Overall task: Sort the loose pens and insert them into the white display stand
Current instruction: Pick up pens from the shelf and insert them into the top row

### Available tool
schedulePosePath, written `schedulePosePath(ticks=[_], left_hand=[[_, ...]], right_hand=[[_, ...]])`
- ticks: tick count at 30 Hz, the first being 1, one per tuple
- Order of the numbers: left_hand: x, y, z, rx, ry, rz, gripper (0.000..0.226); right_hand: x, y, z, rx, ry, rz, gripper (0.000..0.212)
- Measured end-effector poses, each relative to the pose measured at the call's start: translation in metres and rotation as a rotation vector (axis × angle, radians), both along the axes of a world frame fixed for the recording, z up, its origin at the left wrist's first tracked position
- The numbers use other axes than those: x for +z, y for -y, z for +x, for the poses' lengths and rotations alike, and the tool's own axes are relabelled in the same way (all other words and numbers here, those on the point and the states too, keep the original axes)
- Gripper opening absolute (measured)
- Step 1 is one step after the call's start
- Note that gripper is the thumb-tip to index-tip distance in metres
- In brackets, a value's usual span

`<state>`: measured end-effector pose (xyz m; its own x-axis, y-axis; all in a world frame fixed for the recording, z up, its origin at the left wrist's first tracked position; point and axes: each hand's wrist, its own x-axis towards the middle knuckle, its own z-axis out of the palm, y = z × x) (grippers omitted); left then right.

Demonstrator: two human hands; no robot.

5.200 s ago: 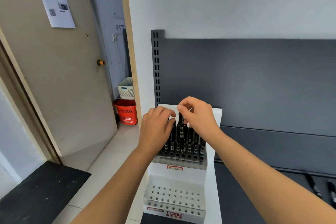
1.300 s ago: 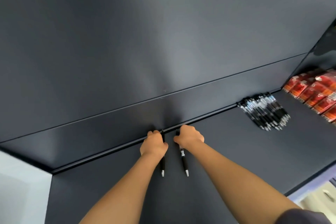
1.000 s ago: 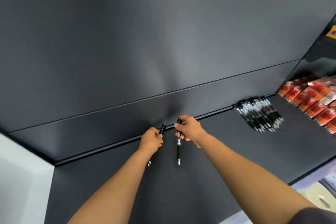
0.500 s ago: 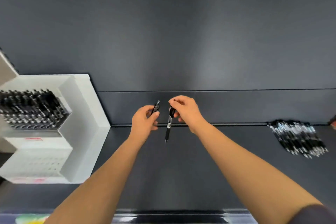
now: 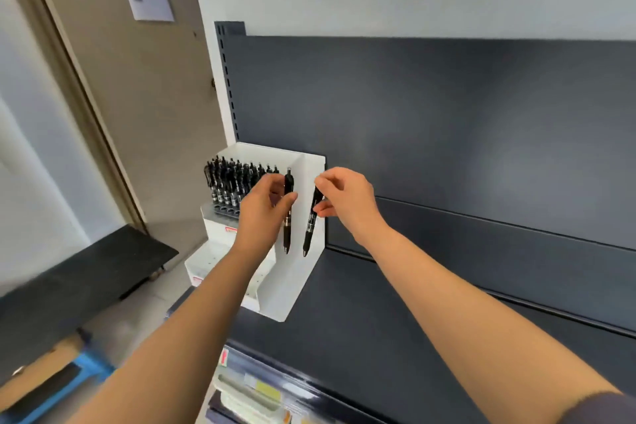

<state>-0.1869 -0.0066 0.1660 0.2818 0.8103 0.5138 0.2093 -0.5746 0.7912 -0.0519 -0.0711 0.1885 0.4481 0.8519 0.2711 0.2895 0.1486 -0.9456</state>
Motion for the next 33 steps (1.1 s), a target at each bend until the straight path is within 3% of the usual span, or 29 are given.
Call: schedulePosePath(ticks=[5,11,16,21,24,28,33], left_hand=[[0.011,-0.043,-0.051,0.02,0.023,0.042,0.044],[0.022,-0.093,-0.072,-0.038,0.01,0.117,0.042],[0.019,-0.12,-0.069,-0.128,0.007,0.146,0.043],[0.008,-0.136,-0.064,-0.192,-0.001,0.16,0.046],[0.003,-0.144,-0.062,-0.217,0.006,0.148,0.046],[0.002,-0.148,-0.057,-0.221,-0.024,0.15,0.044],[-0.01,-0.147,-0.054,-0.266,-0.142,0.187,0.042]], right_hand=[[0.011,-0.038,-0.046,0.011,0.137,0.086,0.012],[0.015,-0.076,-0.074,-0.088,0.423,0.099,0.011],[0.009,-0.098,-0.08,-0.157,0.653,-0.043,0.013],[0.0,-0.115,-0.081,-0.348,1.028,-0.209,0.022],[-0.004,-0.126,-0.078,-0.35,1.039,-0.254,0.022],[-0.01,-0.128,-0.075,-0.318,0.895,-0.25,0.016],[-0.017,-0.124,-0.07,-0.294,0.838,-0.228,0.015]])
